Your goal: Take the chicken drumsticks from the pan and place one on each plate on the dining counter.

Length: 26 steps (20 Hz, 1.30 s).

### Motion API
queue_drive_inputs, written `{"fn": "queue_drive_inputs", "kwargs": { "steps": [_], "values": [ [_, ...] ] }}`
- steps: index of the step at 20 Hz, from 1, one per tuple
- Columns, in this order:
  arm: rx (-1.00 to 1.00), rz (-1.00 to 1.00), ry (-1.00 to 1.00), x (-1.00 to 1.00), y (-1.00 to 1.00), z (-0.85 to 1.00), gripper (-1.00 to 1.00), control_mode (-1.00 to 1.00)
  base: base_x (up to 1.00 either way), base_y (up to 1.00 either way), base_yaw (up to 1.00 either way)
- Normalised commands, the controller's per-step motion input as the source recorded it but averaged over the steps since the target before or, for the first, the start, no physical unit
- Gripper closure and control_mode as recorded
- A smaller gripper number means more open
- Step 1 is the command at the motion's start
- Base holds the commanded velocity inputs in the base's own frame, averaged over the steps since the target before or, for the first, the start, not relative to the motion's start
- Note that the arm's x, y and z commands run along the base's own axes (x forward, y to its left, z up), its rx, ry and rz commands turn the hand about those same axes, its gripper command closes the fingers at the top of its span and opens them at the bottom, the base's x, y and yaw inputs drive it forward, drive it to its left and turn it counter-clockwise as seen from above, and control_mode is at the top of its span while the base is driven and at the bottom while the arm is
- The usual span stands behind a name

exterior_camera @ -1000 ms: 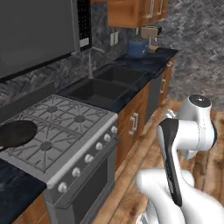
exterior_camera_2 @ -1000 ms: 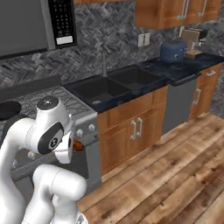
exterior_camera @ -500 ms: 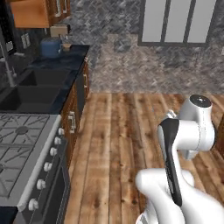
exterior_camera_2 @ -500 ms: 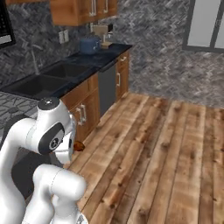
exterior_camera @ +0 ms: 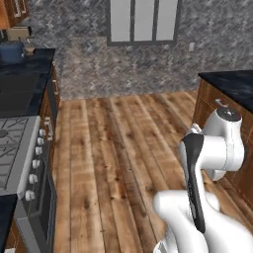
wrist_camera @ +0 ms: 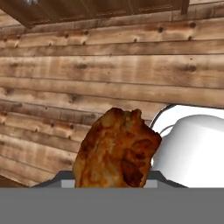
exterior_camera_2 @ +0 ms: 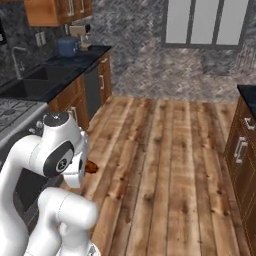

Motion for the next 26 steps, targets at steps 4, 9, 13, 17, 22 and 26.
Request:
{"fn": "queue_drive_inputs", "kwargs": {
  "steps": [4,9,13,17,22,26],
  "values": [
    [0.0,0.0,0.0,0.0,0.0,0.0,1.0,1.0,-1.0,-0.19,-0.13],
    [0.0,0.0,0.0,0.0,0.0,0.0,1.0,1.0,-1.0,-0.53,-0.06],
    [0.0,0.0,0.0,0.0,0.0,0.0,1.0,1.0,-1.0,-0.68,-0.01],
    [0.0,0.0,0.0,0.0,0.0,0.0,1.0,1.0,-1.0,-0.83,0.0],
    [0.0,0.0,0.0,0.0,0.0,0.0,1.0,1.0,-1.0,-0.93,0.0],
    [0.0,0.0,0.0,0.0,0.0,0.0,1.0,1.0,-1.0,-0.92,0.0]
  ]
}}
